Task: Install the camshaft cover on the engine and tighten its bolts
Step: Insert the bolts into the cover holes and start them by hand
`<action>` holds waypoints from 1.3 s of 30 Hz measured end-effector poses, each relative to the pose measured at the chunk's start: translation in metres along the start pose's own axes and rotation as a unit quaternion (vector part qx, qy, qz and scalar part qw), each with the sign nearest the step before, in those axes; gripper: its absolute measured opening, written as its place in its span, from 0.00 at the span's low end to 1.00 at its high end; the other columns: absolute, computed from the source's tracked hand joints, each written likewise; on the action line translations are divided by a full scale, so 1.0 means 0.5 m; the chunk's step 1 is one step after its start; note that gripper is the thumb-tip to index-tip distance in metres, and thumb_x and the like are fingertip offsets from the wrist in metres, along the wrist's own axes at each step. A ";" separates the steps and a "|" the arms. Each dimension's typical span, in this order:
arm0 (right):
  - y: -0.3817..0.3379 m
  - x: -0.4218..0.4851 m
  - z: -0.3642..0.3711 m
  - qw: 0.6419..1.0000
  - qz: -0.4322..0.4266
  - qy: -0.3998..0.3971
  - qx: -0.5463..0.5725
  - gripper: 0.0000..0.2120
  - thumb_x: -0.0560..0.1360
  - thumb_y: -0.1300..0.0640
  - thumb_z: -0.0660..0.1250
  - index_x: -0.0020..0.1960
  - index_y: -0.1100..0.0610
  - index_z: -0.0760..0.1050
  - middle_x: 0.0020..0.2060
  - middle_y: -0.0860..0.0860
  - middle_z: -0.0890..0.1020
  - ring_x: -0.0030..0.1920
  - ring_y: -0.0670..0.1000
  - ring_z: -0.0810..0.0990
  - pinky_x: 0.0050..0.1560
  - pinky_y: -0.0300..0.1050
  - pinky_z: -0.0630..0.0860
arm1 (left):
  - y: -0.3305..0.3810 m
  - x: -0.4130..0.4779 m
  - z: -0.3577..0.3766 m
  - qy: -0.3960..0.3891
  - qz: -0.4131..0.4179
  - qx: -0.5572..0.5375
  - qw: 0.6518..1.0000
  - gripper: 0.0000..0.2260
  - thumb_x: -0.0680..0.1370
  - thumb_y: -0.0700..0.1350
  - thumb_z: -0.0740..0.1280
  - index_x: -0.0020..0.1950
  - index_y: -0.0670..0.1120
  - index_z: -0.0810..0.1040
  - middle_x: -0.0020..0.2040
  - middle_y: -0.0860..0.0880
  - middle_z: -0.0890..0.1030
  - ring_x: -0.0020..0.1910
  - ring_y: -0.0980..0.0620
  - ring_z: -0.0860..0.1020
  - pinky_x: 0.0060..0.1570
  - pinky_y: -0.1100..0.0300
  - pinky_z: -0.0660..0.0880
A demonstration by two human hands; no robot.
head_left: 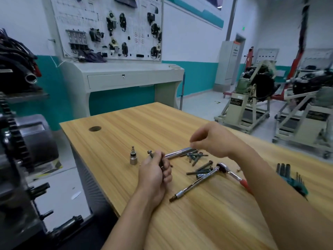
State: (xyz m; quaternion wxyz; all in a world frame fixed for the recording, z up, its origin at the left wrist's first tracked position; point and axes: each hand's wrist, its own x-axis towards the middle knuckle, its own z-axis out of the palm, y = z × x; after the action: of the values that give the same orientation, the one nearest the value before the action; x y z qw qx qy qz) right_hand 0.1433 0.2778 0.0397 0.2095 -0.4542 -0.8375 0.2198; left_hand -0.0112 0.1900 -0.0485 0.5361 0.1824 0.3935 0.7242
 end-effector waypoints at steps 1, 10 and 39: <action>0.016 -0.002 -0.005 0.998 0.007 -0.034 -0.043 0.02 0.72 0.55 0.76 0.43 0.49 0.85 0.37 0.42 0.84 0.41 0.43 0.82 0.40 0.37 0.75 | -0.004 -0.002 0.002 -0.007 0.005 0.022 1.000 0.11 0.85 0.46 0.56 0.45 0.44 0.71 0.25 0.50 0.66 0.20 0.57 0.61 0.18 0.68 0.54; 0.026 -0.003 0.090 0.970 -0.012 -0.152 -0.190 0.13 0.67 0.50 0.76 0.51 0.49 0.83 0.41 0.43 0.81 0.41 0.44 0.79 0.40 0.42 0.77 | -0.003 0.001 -0.001 -0.030 0.035 0.067 0.997 0.15 0.84 0.55 0.59 0.47 0.45 0.72 0.25 0.52 0.61 0.19 0.57 0.58 0.18 0.68 0.53; 0.050 0.033 0.076 0.959 -0.008 -0.181 -0.217 0.05 0.74 0.55 0.71 0.46 0.46 0.78 0.44 0.44 0.80 0.44 0.45 0.79 0.48 0.45 0.79 | -0.004 -0.004 0.002 -0.041 0.054 0.110 0.992 0.13 0.84 0.52 0.60 0.47 0.44 0.73 0.26 0.51 0.62 0.21 0.57 0.59 0.19 0.66 0.54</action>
State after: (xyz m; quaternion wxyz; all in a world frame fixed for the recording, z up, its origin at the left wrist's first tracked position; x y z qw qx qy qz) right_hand 0.1310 0.2972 -0.0025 -0.0473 -0.4351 -0.8924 0.1099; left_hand -0.0085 0.1887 -0.0492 0.4891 0.2907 0.4377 0.6962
